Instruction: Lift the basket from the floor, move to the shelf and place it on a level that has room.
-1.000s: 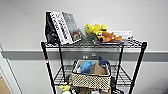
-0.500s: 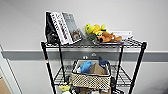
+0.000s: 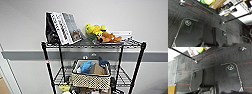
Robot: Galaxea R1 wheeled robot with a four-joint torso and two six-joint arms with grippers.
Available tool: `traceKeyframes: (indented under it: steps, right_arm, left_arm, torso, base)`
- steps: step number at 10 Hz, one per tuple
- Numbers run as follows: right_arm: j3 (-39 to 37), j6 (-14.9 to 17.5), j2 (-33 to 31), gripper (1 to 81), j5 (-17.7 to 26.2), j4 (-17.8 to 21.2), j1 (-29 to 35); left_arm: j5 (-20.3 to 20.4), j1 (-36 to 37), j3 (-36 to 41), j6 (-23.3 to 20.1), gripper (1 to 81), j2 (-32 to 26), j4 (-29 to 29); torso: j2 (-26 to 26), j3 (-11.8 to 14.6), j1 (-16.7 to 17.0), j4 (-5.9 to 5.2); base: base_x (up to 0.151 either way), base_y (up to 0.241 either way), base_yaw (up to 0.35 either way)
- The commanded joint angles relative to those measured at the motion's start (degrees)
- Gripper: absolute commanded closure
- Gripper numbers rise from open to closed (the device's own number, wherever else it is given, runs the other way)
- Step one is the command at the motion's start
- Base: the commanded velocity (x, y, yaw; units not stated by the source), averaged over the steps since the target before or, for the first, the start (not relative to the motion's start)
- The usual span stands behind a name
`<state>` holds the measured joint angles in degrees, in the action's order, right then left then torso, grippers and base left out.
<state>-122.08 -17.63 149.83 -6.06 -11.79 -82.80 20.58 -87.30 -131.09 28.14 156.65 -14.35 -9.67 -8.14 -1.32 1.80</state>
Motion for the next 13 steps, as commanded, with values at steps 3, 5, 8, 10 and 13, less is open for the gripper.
traceKeyframes:
  steps: [3, 5, 8, 10, 13]
  right_arm:
    - [-22.6, 0.1, 15.3, 1.0, 2.5, -3.3, -2.1]
    - [-28.5, 0.3, 20.3, 1.0, 4.7, -5.0, -2.4]
    - [-31.4, 0.3, 22.6, 1.0, 5.3, -5.7, -2.8]
    - [-31.5, 0.3, 23.3, 1.0, 5.3, -5.8, -2.5]
    - [-32.3, 0.2, 24.7, 1.0, 8.3, -7.3, -2.2]
  left_arm:
    - [-6.0, 0.3, -13.2, -0.5, 1.0, 8.3, -1.4]
    - [-8.3, 0.4, -19.2, -0.5, 1.0, 12.1, -1.4]
    - [-10.5, 0.4, -26.8, -0.5, 1.0, 16.8, -1.5]
    - [-11.7, 0.3, -27.6, -0.5, 1.0, 17.7, -1.5]
    - [-11.7, 0.4, -27.7, -0.4, 1.0, 17.8, -1.4]
  torso:
    - [0.0, 0.0, 0.0, 0.00]
    - [0.0, 0.0, 0.0, 0.00]
    - [0.0, 0.0, 0.0, 0.00]
    - [0.0, 0.0, 0.0, 0.00]
    - [0.0, 0.0, 0.0, 0.00]
  base:
    - [0.000, 0.000, 0.000]
    - [0.000, 0.000, 0.000]
    - [0.000, 0.000, 0.000]
    - [0.000, 0.000, 0.000]
    - [0.000, 0.000, 0.000]
